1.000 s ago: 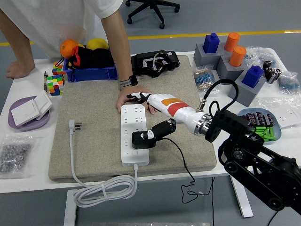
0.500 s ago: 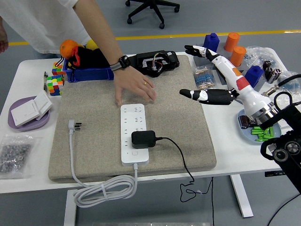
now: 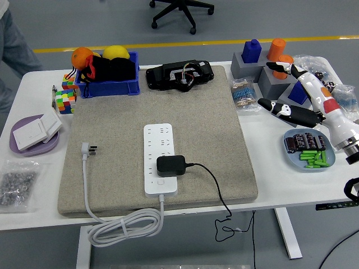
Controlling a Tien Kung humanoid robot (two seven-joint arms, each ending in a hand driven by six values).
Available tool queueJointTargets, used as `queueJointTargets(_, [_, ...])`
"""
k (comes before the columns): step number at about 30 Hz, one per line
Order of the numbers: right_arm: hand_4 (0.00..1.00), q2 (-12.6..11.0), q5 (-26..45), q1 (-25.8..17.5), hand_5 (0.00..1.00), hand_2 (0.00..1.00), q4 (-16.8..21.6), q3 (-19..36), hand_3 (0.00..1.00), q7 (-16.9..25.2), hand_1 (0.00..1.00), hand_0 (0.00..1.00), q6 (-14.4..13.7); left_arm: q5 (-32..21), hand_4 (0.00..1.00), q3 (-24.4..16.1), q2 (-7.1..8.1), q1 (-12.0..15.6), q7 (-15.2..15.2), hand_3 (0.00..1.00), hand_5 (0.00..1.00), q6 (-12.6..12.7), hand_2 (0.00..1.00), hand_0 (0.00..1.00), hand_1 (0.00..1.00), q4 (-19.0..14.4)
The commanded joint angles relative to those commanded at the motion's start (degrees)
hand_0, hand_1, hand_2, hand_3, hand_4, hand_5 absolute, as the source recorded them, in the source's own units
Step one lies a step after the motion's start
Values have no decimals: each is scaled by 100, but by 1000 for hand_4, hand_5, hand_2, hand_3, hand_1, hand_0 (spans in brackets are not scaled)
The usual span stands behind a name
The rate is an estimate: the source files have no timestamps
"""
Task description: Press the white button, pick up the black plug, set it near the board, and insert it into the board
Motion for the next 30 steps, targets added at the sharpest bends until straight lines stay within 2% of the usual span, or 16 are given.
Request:
queueJointTargets(3, [998, 87, 62, -66, 846, 832, 10, 112, 848, -56, 873, 947, 8, -25, 551, 39, -23, 18, 13, 768, 479, -10, 705, 788, 739, 0])
queueJointTargets(4, [998, 117, 90, -83, 925, 882, 14, 136, 903, -82, 928, 973, 11, -7, 551, 11, -26, 19, 17, 768, 480, -8, 705, 788, 739, 0])
queueJointTargets(9, [998, 260, 111, -139, 925, 882, 28, 312, 903, -62, 928, 973, -11, 117, 551, -68, 5, 1, 13, 768, 480, -14, 705, 788, 739, 0])
queueJointTargets(10, [998, 275, 104, -144, 965, 950, 32, 336, 969, -62, 980, 998, -14, 133, 554, -83, 12, -2, 12, 768, 479, -13, 704, 789, 739, 0])
queueJointTargets(15, [998, 331, 44, -178, 965, 950, 68, 487, 969, -191, 980, 998, 82, 217, 554, -142, 35, -26, 15, 768, 479, -23, 704, 789, 739, 0])
queueJointTargets(16, [998, 336, 23, -189, 998, 959, 80, 516, 977, -240, 988, 998, 104, 204, 557, -127, 35, -30, 11, 768, 478, -24, 704, 789, 739, 0])
queueJointTargets(21, [998, 338, -22, -227, 998, 959, 96, 545, 977, -306, 988, 998, 158, 191, 557, -101, 27, -38, 15, 768, 478, -37, 704, 789, 739, 0])
queueJointTargets(27, [998, 347, -108, -289, 998, 953, 201, 655, 981, -84, 986, 998, 43, 163, 560, -36, 14, -34, 8, 768, 475, -54, 704, 788, 738, 0])
queueJointTargets(28, [998, 344, -129, -309, 964, 947, 231, 696, 973, -70, 982, 998, 34, 170, 562, -34, 16, -32, 6, 768, 475, -57, 703, 789, 739, 0])
queueJointTargets(30, [998, 331, -187, -349, 964, 947, 292, 783, 973, -38, 982, 998, 45, 177, 562, -31, 22, -37, 9, 768, 475, -64, 703, 789, 739, 0])
